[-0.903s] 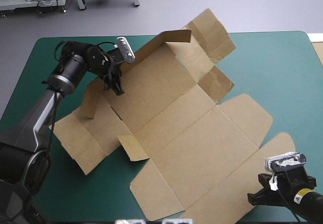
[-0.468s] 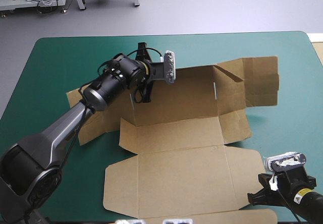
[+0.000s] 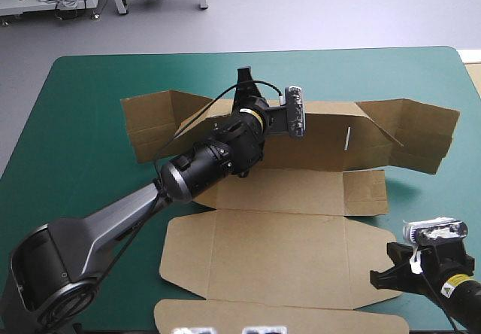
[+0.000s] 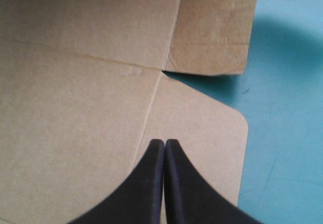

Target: Fold the box

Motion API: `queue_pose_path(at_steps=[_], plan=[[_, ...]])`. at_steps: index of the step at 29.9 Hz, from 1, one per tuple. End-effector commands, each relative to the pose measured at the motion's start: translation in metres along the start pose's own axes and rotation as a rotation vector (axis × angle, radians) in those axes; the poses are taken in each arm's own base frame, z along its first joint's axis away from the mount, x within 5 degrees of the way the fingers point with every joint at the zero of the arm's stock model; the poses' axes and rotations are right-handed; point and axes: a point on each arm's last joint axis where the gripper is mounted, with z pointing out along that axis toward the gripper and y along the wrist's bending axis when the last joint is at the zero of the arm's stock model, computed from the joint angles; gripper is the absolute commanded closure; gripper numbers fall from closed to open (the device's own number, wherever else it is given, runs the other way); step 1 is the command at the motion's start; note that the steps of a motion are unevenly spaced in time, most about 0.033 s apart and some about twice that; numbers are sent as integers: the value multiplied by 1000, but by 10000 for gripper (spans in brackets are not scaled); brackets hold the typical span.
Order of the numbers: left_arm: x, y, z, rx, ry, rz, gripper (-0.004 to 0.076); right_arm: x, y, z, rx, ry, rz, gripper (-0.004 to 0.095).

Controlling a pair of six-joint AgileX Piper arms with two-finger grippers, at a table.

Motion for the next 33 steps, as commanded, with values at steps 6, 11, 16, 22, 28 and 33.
queue_pose_path(at_steps=[6,11,16,22,28,33], plan=[[-8,23,-34,-137,-73,-167,733,-55,-2,-49,101,-343,44,921],[-7,19,-32,-128,-71,-162,733,-87,-2,-75,148,-478,82,921],[-1,-3,-18,-83,-32,-122,733,-130,0,-81,176,-498,88,921],[-6,-28,-16,-103,-20,-77,733,-184,-1,-54,205,-392,63,921],[-21,-45,-26,-202,-61,-5,733,-230,-2,-1,190,-248,49,926],[-19,-46,-26,-201,-39,-11,733,-261,-15,33,192,-118,68,926]])
